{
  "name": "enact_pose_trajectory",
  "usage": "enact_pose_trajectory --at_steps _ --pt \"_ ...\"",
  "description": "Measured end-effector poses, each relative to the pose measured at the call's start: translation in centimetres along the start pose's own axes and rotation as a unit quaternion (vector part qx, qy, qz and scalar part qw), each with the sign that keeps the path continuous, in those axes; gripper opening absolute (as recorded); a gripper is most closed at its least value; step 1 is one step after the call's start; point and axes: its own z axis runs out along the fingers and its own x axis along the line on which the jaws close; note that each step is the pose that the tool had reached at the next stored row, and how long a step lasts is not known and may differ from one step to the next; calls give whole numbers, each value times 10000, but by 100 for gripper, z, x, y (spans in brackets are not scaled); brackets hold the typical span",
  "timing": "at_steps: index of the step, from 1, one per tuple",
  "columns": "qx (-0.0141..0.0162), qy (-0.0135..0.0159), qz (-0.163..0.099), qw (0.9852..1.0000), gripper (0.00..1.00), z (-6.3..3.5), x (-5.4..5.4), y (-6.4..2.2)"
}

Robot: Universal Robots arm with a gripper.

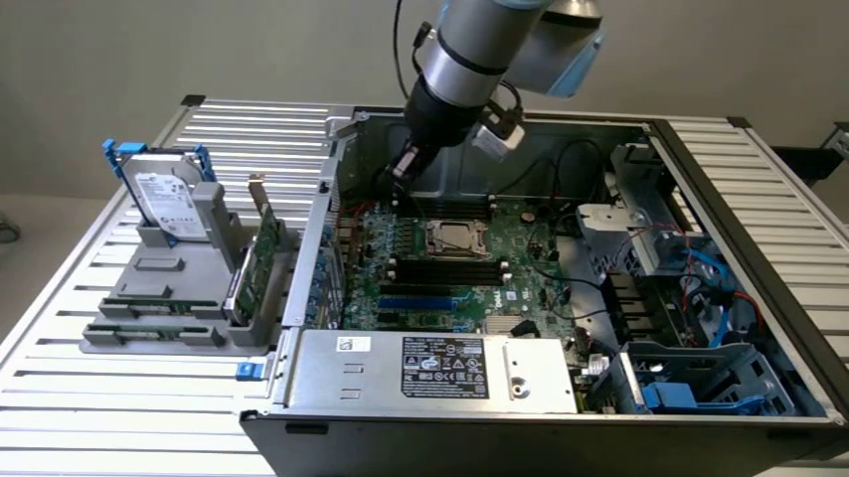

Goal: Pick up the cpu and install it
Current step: 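Close the cpu cover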

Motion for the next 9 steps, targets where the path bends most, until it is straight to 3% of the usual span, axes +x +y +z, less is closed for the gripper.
enact_pose_trajectory --at_steps 2,4,9 --pt "1 57 155 9999 11 3 0 1" --pt "0 95 263 9996 11 15 -2 0" --pt "-23 117 445 9989 11 67 -20 -14"
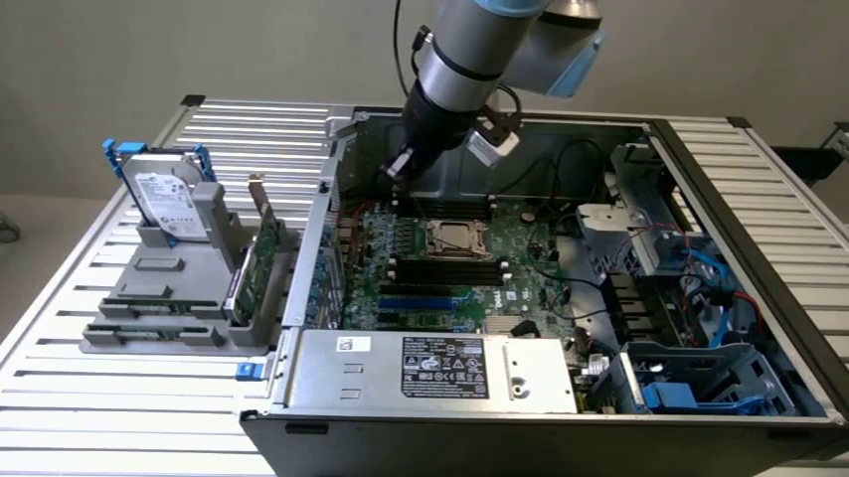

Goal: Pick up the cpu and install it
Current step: 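Close the cpu cover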

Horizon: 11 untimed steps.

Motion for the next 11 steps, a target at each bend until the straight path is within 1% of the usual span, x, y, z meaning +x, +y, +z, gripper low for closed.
enact_pose_trajectory --at_steps 2,3,5,7,8,9,11 --pt "-9 11 72 10000 11 26 -9 -6" --pt "-11 22 117 9999 11 37 -11 -7" --pt "-13 51 214 9998 11 55 -14 -8" --pt "-11 92 334 9994 11 70 -14 -5" --pt "-7 113 396 9992 11 73 -13 -4" --pt "4 126 455 9989 11 75 -14 -4" --pt "38 132 544 9984 11 76 -15 -6"
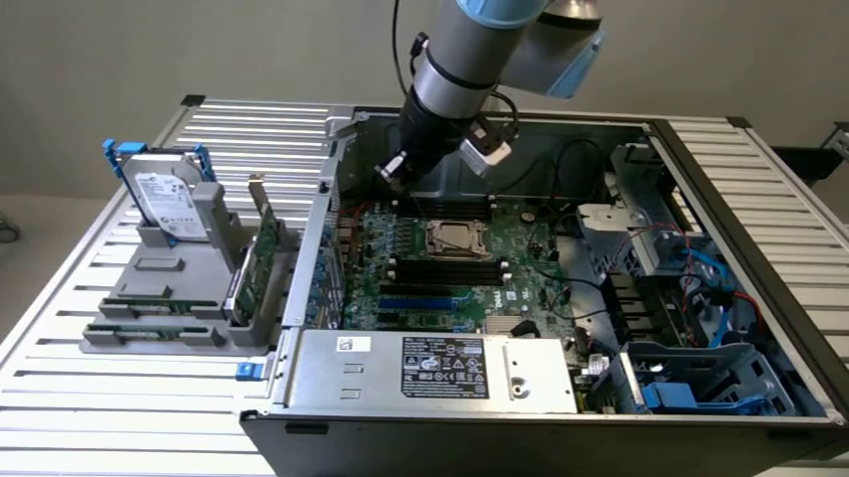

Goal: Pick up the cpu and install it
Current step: 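Close the cpu cover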

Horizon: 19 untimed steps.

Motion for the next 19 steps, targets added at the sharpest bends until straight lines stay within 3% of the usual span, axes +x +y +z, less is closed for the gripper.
enact_pose_trajectory --at_steps 4,12,15,19 --pt "79 -2 137 9999 11 2 -8 -7" --pt "99 138 502 9986 11 12 -30 -31" --pt "86 177 567 9982 11 14 -37 -39" --pt "18 284 646 9975 11 7 -37 -41"
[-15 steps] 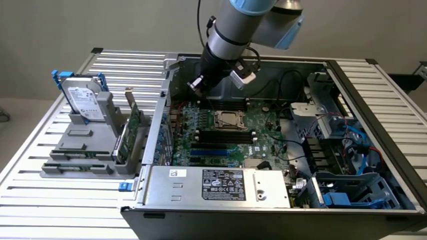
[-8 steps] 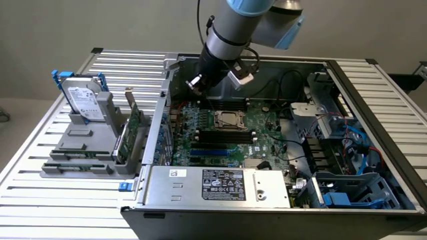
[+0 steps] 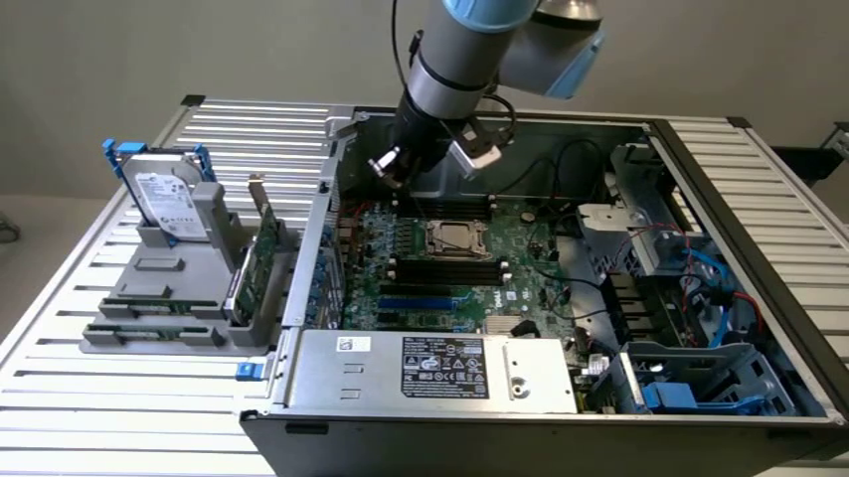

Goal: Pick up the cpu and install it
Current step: 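Close the cpu cover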

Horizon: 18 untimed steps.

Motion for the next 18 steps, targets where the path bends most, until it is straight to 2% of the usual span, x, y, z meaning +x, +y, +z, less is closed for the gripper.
enact_pose_trajectory --at_steps 4,7,10,13,18 --pt "-48 61 4 10000 11 -54 -11 -29" --pt "-56 73 7 10000 11 -89 -40 -62" --pt "-65 90 28 9999 11 -85 -71 -86" --pt "-93 151 92 9998 11 -82 -77 -92" --pt "-130 270 278 9992 11 -77 -78 -93"
